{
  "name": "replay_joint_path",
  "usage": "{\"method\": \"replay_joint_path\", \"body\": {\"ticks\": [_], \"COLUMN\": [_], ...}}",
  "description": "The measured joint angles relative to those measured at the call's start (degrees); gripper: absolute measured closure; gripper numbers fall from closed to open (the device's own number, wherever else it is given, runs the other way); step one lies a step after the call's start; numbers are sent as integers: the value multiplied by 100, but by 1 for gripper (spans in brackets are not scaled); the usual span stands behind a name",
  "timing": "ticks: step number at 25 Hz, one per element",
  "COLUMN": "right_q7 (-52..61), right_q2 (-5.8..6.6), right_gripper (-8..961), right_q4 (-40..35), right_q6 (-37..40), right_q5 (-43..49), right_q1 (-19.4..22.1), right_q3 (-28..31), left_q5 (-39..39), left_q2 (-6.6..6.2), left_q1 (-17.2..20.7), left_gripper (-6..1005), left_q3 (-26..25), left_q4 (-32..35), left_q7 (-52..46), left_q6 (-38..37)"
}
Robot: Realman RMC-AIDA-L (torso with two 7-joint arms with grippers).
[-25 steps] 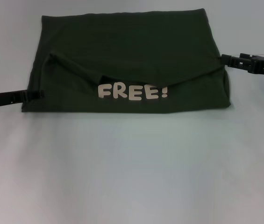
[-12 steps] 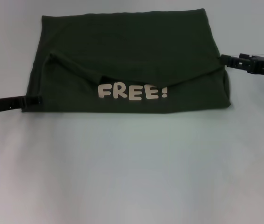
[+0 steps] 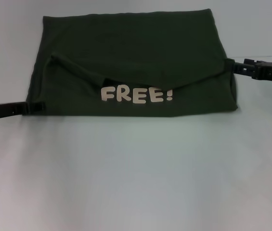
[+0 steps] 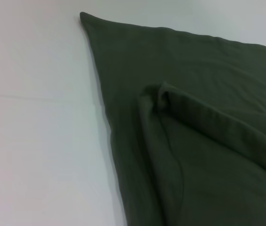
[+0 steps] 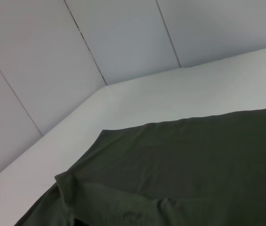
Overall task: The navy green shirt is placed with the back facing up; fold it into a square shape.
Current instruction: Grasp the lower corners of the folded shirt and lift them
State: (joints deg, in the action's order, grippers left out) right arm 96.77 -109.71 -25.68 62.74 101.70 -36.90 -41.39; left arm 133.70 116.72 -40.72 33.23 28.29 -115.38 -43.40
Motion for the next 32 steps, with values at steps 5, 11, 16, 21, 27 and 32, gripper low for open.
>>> {"method": "replay_joint_path", "body": {"ticks": [5, 11, 16, 21, 27, 32], "right_q7": [0, 0, 0, 0, 0, 0], "right_q2": [1, 3, 3, 3, 3, 3], "right_gripper": [37, 37, 37, 37, 37, 37], "right_q4": [0, 1, 2, 2, 1, -4], "right_q6": [-8, -8, -8, -8, -8, -8], "right_q5": [7, 7, 8, 7, 7, 7], "right_q1": [-2, -2, -2, -9, -11, -10], "right_q3": [0, 0, 0, 0, 0, 0], "left_q5": [-2, -3, -2, -2, -2, -2], "left_q2": [1, 7, 29, 42, 45, 43], "left_q1": [-32, -41, -22, -16, -35, -43], "left_gripper": [316, 321, 330, 339, 519, 540], "left_q3": [31, 96, 141, 149, 149, 149], "left_q4": [-44, -53, -53, -55, -117, -125], "left_q7": [72, 75, 94, 126, 131, 136], "left_q6": [7, 14, 122, 210, 300, 300]}}
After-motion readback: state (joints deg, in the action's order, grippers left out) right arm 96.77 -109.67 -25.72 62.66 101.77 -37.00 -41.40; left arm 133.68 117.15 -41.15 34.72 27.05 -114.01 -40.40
